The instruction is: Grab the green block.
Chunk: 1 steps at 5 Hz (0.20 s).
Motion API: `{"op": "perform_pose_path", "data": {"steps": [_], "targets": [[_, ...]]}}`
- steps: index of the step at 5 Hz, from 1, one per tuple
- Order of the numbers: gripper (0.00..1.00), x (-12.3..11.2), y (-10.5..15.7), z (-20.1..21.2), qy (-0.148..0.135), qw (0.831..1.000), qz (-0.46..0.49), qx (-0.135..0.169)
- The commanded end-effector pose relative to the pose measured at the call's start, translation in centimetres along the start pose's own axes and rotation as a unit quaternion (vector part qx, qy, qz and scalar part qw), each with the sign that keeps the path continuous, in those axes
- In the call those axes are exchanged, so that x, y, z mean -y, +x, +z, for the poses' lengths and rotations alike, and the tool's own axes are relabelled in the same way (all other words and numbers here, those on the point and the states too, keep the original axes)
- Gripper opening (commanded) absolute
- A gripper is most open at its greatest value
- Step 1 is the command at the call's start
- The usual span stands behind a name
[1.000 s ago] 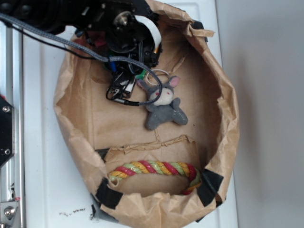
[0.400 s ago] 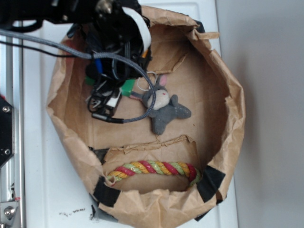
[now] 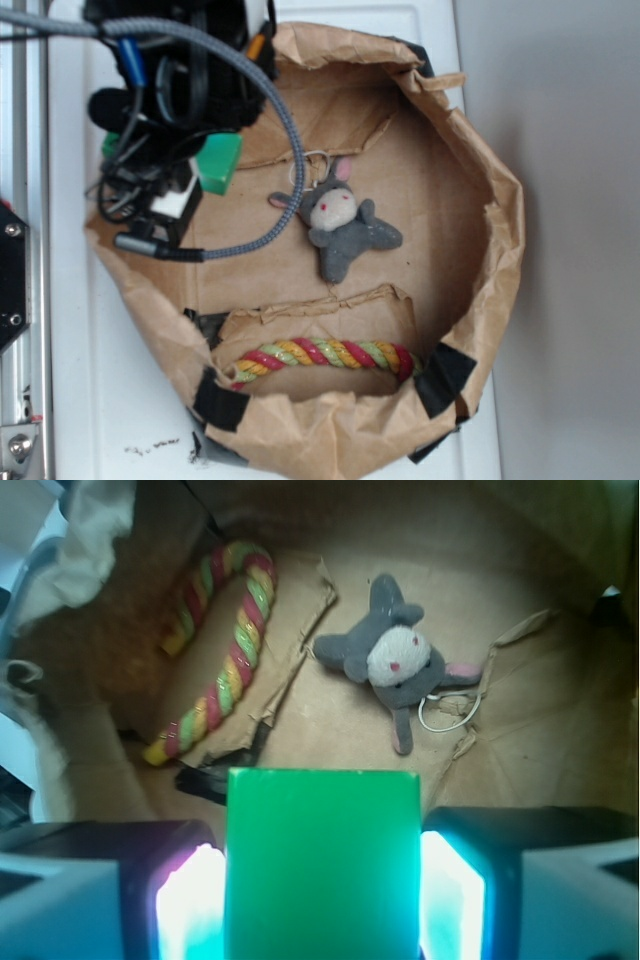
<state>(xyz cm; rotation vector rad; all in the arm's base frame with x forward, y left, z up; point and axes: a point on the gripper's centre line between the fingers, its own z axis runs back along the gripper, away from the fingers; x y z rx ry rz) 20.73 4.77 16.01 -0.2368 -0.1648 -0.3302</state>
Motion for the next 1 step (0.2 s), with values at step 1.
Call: {"op": "perform_pose_path", "data": {"steps": [1], "targets": [[0.9,1.27,1.32,2.71,0.067,0.994,-0.005,0.09]]}}
